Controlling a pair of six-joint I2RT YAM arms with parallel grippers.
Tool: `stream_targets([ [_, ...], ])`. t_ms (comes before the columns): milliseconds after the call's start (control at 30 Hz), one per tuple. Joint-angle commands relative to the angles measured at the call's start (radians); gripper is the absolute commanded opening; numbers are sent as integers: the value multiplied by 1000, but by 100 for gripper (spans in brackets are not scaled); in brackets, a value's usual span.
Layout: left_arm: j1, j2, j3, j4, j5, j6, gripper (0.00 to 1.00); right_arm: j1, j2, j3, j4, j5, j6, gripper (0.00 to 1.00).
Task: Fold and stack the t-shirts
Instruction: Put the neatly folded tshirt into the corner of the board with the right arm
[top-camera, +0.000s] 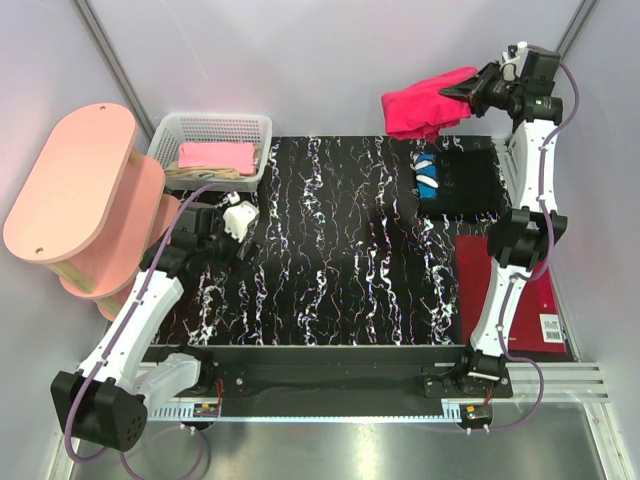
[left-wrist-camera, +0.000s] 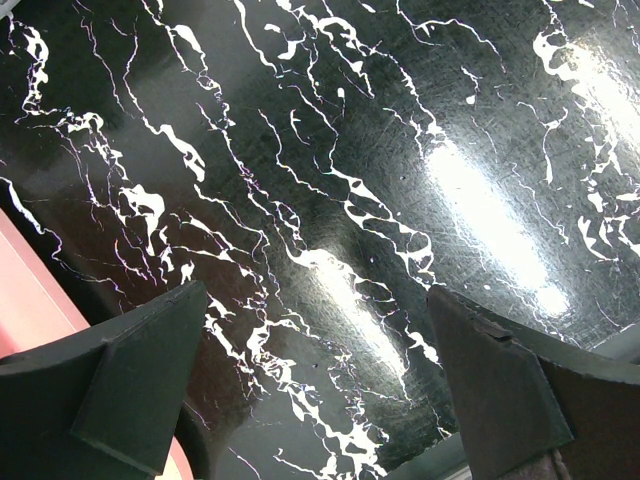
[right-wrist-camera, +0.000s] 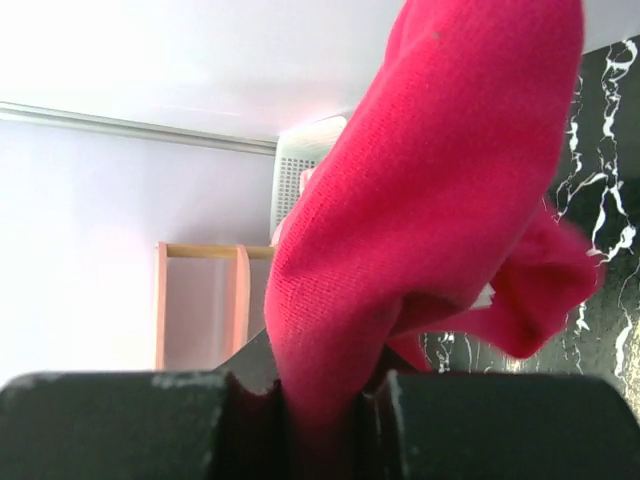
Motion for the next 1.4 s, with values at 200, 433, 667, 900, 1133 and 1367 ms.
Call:
stream_targets([
  [200,7,-8,26,7,6,-6,99,-148,-30,-177,52,41,108,0],
  [433,7,8,35,8,1,-4,99,-164,214,240,93,-57,302,0],
  [667,10,2,41,8,-6,-1,99,-163,240,26,305,-176,375,0],
  [900,12,19,49,14,3,-9,99,-103,64,-414,68,-135,50,0],
  [1133,10,6,64,11,30,-30,99,-128,-148,-719,17,33,-44,0],
  [1367,10,-24,52,-9,24,-26,99,-172,-223,-730,-12,171,-79,0],
])
